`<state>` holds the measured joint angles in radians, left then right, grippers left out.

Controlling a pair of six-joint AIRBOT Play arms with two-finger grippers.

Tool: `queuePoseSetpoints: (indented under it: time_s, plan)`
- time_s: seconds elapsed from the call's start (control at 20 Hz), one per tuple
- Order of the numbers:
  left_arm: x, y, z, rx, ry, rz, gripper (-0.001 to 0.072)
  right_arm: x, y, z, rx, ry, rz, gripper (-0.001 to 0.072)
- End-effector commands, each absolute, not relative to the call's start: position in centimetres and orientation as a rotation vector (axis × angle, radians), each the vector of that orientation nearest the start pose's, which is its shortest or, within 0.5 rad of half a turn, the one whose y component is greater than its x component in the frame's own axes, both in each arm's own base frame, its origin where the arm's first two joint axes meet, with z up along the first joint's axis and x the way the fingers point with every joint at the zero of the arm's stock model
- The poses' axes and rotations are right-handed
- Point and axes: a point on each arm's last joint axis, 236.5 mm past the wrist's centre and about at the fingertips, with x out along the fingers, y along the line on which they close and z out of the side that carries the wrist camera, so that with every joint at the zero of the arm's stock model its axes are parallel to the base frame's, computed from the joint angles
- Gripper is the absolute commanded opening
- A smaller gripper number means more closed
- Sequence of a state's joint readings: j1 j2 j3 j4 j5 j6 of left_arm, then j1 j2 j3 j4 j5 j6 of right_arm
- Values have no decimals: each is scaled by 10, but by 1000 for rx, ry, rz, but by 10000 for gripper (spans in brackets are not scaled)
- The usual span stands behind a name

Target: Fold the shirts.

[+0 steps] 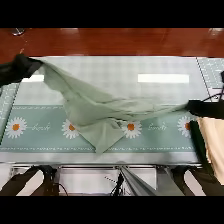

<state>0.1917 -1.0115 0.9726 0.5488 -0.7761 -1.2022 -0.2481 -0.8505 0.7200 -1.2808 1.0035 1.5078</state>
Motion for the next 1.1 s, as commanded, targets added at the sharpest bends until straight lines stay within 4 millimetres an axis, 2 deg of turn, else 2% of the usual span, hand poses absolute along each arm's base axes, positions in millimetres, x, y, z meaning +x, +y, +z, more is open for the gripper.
queuePoseSetpoints:
  time_s: [0.0,0.05,0.1,0.15,0.2,0.25,0.3,0.35,0.5,0.55,0.65,0.7,0.85,0.95,1.05]
  plan:
    - [478,-71,113,-695,622,-270,29,348,-14,-38,463,1134,-38,27]
    - [484,-77,107,-704,648,-284,38,358,-14,-47,487,1157,-36,27]
    - [484,-83,97,-709,686,-304,183,366,-13,-54,511,1179,-32,38]
    - [482,-89,89,-713,725,-324,542,372,-11,-60,528,1210,-23,215]
    - [475,-94,80,-716,771,-347,703,376,-8,-63,544,1237,-10,470]
    - [463,-96,71,-694,835,-376,703,376,-7,-63,531,1277,11,635]
    - [449,-88,63,-676,900,-383,703,375,-10,-59,481,1317,36,633]
    - [431,-73,51,-685,992,-362,702,373,-20,-50,429,1342,37,633]
    - [355,-15,16,-674,1292,-277,702,370,-69,-14,408,1321,-43,633]
    - [331,-6,10,-688,1348,-278,702,365,-85,-6,447,1290,-80,632]
    - [292,-10,-5,-779,1377,-328,702,342,-100,-12,510,1274,-123,630]
    - [278,-17,-17,-855,1384,-314,702,328,-97,-24,560,1270,-138,630]
    - [237,-54,-52,-1029,1443,-320,702,303,-55,-47,704,1216,-62,629]
    - [223,-73,-63,-1126,1457,-330,702,298,-30,-48,773,1172,3,629]
    - [211,-84,-75,-1121,1472,-345,702,299,-17,-45,813,1143,43,628]
